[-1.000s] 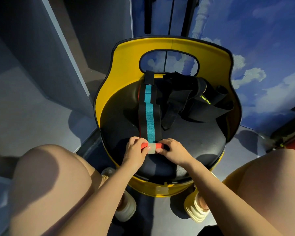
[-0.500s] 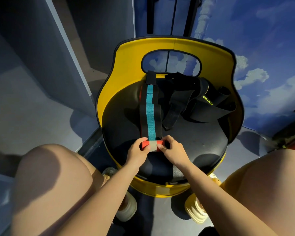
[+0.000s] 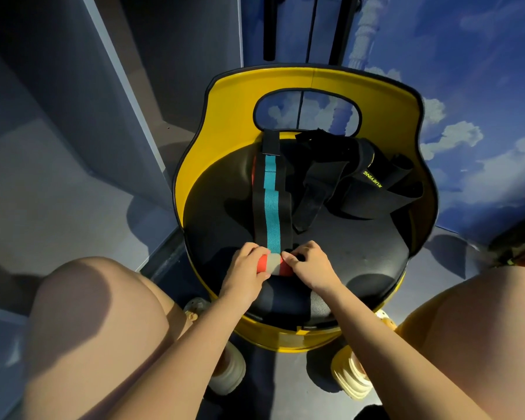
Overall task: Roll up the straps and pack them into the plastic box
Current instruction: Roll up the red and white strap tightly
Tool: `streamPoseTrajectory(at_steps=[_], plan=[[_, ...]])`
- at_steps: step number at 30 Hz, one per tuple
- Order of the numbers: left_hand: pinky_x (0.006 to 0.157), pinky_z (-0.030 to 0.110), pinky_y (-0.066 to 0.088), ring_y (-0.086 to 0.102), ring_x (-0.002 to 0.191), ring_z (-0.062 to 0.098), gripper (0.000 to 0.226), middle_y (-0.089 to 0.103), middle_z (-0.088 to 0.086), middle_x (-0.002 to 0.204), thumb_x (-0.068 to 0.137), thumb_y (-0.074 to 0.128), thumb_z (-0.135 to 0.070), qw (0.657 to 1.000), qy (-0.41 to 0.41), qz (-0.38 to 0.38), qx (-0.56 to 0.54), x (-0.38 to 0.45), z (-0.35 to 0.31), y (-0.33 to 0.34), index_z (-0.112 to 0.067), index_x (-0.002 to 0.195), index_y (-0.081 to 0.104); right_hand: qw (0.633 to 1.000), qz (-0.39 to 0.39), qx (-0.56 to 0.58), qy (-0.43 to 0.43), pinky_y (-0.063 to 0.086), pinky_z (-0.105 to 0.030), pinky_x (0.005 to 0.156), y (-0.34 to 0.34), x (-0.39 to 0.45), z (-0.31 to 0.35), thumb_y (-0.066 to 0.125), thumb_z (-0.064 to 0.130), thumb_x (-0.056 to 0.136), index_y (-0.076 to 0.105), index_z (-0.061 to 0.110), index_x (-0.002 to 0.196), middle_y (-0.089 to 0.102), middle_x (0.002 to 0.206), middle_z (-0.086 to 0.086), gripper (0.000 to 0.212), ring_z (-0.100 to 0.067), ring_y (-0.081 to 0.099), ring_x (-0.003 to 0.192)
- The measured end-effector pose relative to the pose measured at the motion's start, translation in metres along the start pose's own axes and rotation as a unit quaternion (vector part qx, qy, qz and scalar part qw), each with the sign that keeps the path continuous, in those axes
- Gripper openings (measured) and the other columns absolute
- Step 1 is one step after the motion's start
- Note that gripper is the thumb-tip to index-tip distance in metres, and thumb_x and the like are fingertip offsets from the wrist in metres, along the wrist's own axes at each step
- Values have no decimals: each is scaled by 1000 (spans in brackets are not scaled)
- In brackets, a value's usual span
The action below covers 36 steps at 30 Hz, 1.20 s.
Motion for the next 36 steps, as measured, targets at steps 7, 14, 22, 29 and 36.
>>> streamPoseTrajectory(at_steps=[7,14,22,29,36], plan=[[105,37,38,41,122,20,42,42,-2,130,89,60,-21,997,19,62,34,14,2,-5,-24,129,49,975,19,-86,-205,42,-25,91,-4,-10,9,62,34,87,61,20,112,48,105,6,29,-12,47,103],[103,35,39,43,125,21,42,43,3,137,94,52,-26,993,-10,117,-4,17,4,-6,-23,136,45,968,85,-101,-214,34,-15,91,-11,-10,4,65,30,86,57,20,121,56,118,1,37,-12,50,108],[103,34,42,43,123,17,55,39,-5,133,85,66,-22,997,6,79,-14,12,7,-6,-27,136,45,977,116,-88,-157,32,-17,92,-14,-2,8,54,31,94,59,20,122,57,119,-1,31,-13,51,109],[102,36,42,44,124,21,40,44,1,134,91,58,-19,997,8,74,-14,16,3,-9,-23,129,47,991,61,-37,-110,33,-18,90,-10,-1,7,51,38,94,60,20,124,53,113,-1,36,-11,49,106],[99,35,41,44,123,22,42,46,5,133,93,53,-24,991,-10,130,-31,22,3,-9,-19,134,45,977,67,-55,-194,34,-8,82,-9,-6,-3,67,39,83,55,25,119,50,107,7,40,-8,47,101]])
Point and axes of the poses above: each hand's wrist, its own x-axis towards the middle knuckle, its own y-axis out of the palm, z = x × y, the point moved 4 cm from there along x, towards the middle knuckle
